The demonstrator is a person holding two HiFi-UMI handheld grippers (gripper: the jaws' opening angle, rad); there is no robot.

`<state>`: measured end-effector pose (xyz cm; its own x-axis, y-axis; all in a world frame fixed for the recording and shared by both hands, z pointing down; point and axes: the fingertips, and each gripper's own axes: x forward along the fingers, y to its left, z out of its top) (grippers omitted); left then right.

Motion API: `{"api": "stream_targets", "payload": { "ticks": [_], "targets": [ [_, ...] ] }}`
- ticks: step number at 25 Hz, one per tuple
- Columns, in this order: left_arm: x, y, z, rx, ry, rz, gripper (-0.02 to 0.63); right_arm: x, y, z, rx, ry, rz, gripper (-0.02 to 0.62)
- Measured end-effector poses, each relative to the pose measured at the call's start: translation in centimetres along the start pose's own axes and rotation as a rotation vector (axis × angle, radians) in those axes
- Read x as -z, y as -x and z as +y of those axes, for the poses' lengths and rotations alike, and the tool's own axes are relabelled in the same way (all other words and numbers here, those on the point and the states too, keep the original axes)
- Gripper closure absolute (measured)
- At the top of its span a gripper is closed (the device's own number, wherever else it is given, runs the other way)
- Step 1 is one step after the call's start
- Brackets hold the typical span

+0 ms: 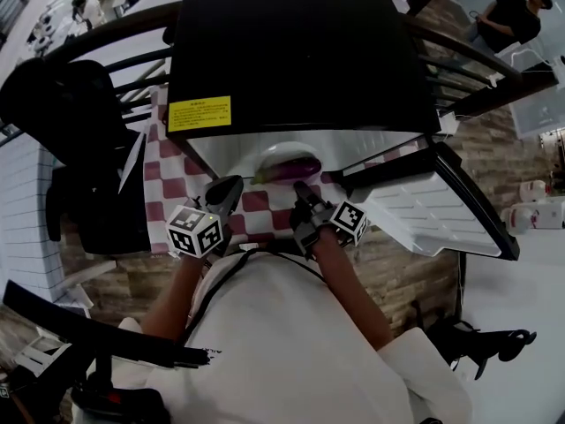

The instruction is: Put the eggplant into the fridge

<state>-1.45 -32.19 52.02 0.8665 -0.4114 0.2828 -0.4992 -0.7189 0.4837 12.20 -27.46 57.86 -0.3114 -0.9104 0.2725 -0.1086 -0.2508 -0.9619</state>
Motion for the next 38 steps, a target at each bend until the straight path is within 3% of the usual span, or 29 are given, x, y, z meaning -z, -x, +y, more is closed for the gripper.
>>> {"api": "stream_targets", "payload": {
  "ticks": [11,21,27,38],
  "targets": [
    [-0.5,-0.2,1.0,-0.118,0.031,-0.060,0.599,-1.0,-3.1,-0.3,0.014,0.041,0.112,0.569],
    [0.9,0.0,1.8,-0.221,0.067,-0.098,0.599,-1.6,-7.4,-3.2,0.052,0.044,0.178,0.569],
    [2.0,0.2,2.2,-0.246,0.069,-0.085,0.600,-0.9,-9.9,-3.7,0.025,0.039,0.225,0.568],
    [1.6,1.9,2.8,-0.267,0.064,-0.095,0.600,-1.7,-12.3,-5.0,0.083,0.055,0.213,0.569]
  ]
}}
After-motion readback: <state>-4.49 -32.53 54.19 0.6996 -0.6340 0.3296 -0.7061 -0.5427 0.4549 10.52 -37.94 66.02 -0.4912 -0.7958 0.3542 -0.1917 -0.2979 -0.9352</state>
